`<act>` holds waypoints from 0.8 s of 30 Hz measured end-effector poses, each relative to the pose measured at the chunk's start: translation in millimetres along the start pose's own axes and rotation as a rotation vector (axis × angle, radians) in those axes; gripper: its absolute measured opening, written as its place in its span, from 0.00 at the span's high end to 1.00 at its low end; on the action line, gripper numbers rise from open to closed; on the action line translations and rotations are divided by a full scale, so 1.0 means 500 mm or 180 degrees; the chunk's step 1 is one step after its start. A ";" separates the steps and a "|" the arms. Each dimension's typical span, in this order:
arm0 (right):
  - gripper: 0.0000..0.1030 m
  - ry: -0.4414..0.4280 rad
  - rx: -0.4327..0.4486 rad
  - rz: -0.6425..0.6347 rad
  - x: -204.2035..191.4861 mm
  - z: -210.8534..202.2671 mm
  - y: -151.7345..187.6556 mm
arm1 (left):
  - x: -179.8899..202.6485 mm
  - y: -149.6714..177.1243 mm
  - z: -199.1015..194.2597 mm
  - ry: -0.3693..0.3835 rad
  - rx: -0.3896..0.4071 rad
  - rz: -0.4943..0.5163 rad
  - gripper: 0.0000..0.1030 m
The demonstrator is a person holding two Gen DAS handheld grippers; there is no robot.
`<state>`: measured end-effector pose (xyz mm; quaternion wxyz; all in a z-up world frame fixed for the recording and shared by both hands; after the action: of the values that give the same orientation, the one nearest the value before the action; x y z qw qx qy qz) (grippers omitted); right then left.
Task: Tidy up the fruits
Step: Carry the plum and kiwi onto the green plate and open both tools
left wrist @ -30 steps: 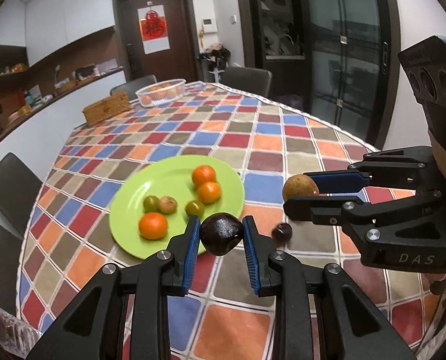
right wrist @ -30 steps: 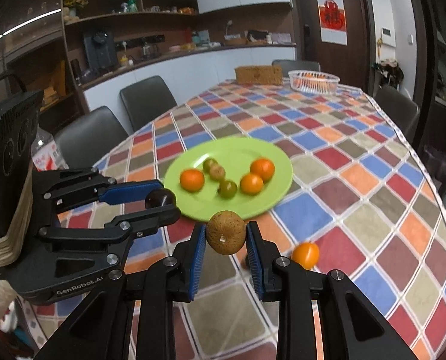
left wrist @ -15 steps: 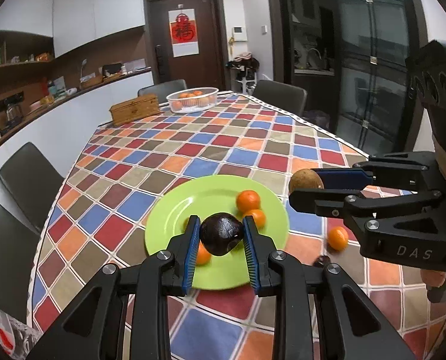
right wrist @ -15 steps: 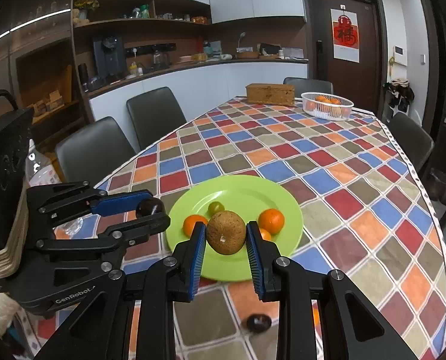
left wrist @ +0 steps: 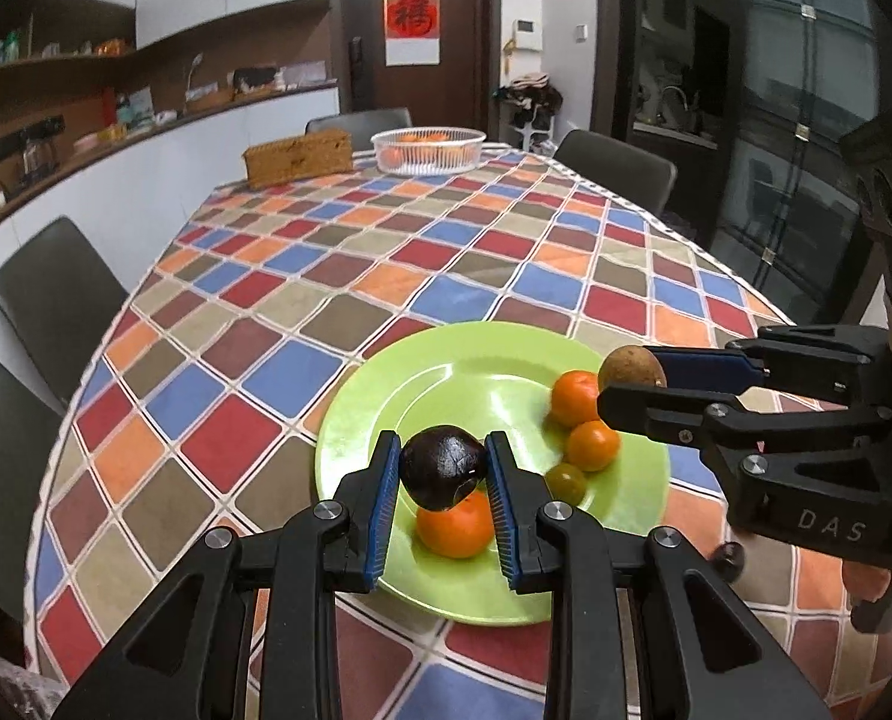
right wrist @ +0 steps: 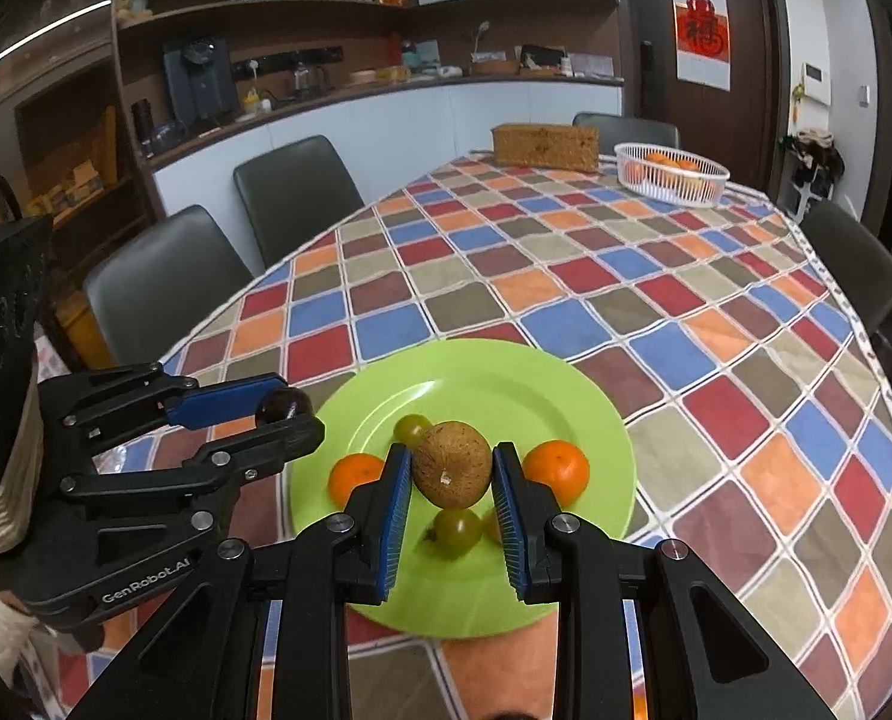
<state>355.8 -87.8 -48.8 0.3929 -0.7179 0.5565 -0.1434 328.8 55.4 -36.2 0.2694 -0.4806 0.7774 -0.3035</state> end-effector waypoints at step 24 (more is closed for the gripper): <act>0.65 0.0147 -0.0322 0.0059 0.023 0.108 0.007 | -0.032 0.021 0.082 0.0092 -0.0210 -0.0186 0.67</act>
<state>392.0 -77.1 -89.0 0.3444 -0.7281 0.5786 -0.1279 358.1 65.2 -69.6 0.2332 -0.5073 0.7764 -0.2923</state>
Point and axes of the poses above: each gripper's, at about its wrist camera, not at the fingertips, and z roughly the way its jaws point, x to its right, y to its underside, the point moved 2 cm from there along z, roughly the way its jaws point, and after that the axes turned 10 degrees about z, right-handed, at the moved point
